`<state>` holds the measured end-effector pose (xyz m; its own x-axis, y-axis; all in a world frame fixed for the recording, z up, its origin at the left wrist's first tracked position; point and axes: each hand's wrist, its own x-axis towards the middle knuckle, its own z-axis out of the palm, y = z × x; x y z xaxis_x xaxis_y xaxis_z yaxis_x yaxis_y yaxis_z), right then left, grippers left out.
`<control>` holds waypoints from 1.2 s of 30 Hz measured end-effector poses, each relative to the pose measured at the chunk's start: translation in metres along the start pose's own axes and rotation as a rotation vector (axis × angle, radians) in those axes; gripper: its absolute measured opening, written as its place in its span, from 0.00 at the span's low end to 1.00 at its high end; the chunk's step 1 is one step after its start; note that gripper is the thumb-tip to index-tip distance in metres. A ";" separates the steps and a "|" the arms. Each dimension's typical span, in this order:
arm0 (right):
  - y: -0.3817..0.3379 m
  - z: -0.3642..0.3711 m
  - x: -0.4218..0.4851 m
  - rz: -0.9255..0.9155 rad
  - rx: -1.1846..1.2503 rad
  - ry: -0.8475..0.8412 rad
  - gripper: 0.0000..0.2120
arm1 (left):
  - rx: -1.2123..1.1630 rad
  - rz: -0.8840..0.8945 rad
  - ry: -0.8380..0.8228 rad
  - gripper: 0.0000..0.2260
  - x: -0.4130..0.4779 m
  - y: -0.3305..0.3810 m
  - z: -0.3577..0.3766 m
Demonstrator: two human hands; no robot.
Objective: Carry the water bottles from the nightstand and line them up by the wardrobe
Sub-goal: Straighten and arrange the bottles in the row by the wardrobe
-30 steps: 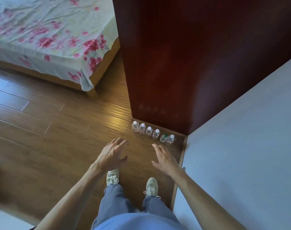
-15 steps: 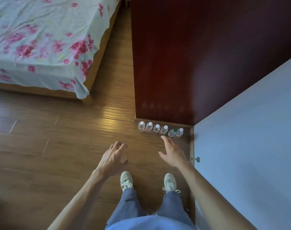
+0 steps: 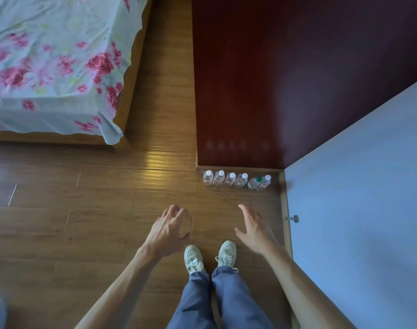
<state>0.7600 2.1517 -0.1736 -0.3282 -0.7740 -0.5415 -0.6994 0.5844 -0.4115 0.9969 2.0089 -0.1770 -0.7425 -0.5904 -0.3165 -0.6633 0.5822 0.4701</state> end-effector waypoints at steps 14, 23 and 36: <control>0.066 0.031 0.065 -0.004 0.018 -0.055 0.34 | 0.013 -0.043 -0.030 0.23 0.080 -0.014 0.096; 0.117 0.082 0.142 0.007 0.041 -0.058 0.34 | 0.059 -0.067 -0.057 0.23 0.141 -0.038 0.167; 0.150 0.193 0.295 -0.076 0.144 0.176 0.25 | -0.005 -0.112 0.032 0.26 0.247 -0.111 0.272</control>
<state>0.6808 2.0578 -0.5363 -0.3925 -0.8403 -0.3739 -0.6327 0.5417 -0.5533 0.8622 1.9502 -0.5312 -0.6606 -0.6692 -0.3402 -0.7412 0.5094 0.4372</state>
